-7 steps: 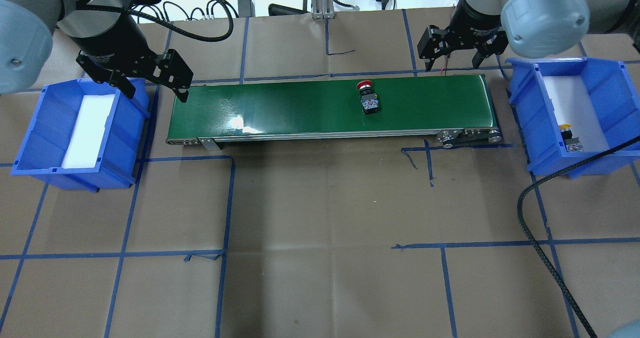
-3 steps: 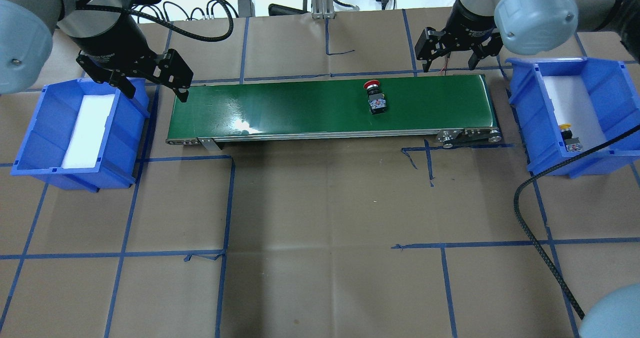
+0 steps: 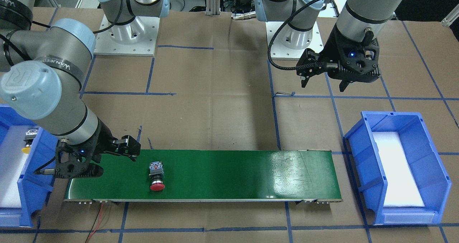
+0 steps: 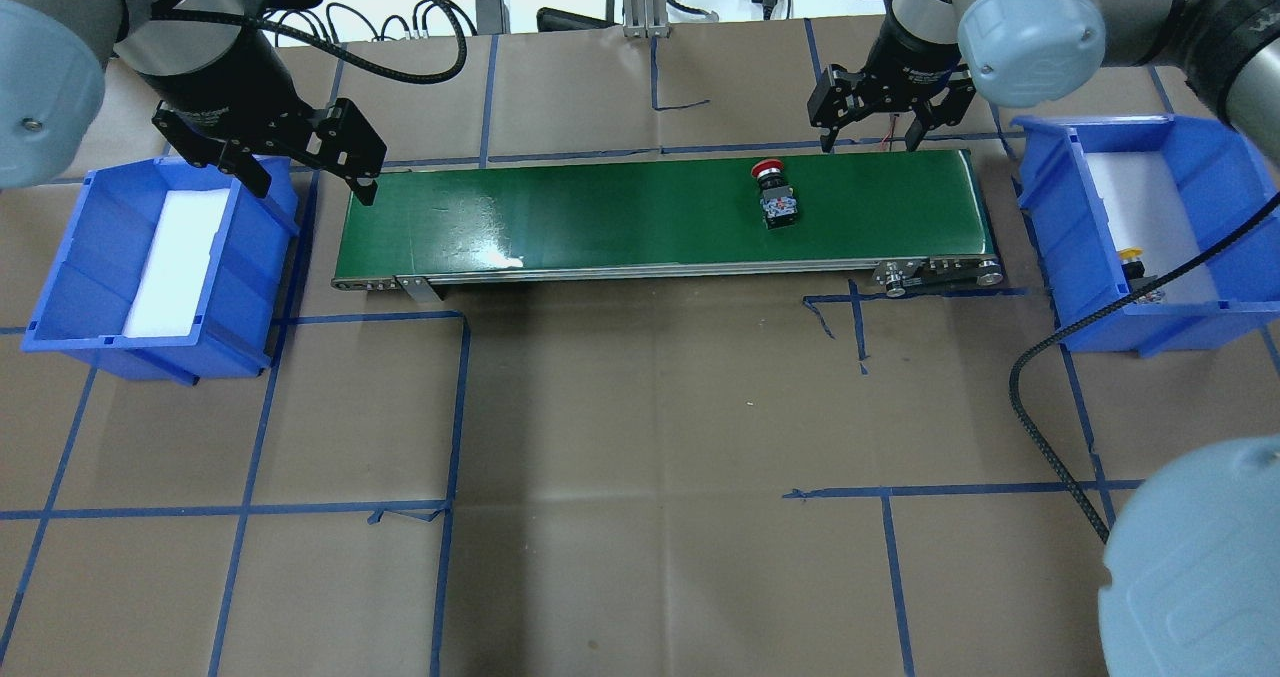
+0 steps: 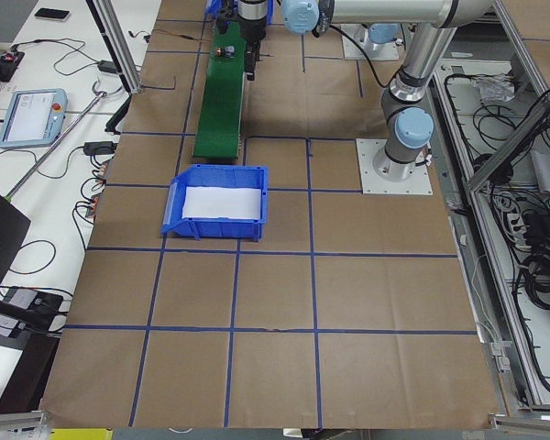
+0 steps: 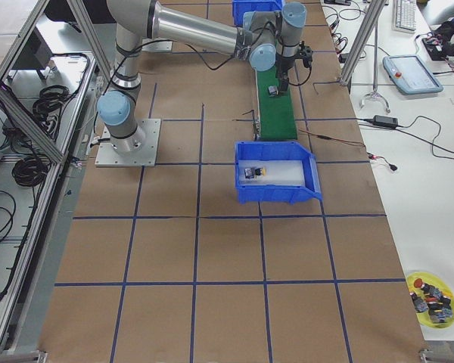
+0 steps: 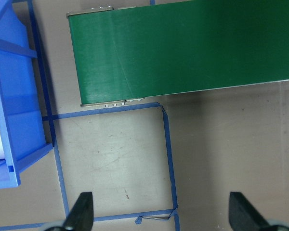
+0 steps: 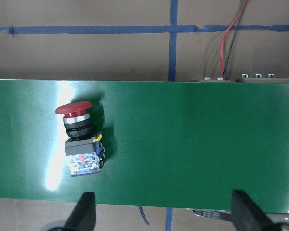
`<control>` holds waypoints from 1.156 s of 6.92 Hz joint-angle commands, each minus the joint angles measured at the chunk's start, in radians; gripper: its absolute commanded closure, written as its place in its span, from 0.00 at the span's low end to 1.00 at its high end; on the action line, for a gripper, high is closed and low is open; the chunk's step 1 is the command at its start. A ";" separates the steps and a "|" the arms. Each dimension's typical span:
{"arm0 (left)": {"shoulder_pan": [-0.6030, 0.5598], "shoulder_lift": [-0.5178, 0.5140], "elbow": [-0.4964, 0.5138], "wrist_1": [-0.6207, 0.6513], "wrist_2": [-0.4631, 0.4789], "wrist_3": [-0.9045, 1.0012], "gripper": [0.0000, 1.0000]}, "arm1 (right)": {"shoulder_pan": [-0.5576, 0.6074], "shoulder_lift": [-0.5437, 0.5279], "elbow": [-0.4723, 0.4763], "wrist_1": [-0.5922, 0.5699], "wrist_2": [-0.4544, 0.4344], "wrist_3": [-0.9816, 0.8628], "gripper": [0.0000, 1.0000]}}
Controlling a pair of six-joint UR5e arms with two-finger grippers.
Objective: Transport two buttons from left to right
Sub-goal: 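Move the right gripper over the red button on the belt and lower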
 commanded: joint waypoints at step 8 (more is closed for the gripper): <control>-0.002 0.000 0.000 0.000 0.001 0.000 0.00 | 0.005 0.173 -0.014 -0.028 0.032 -0.001 0.22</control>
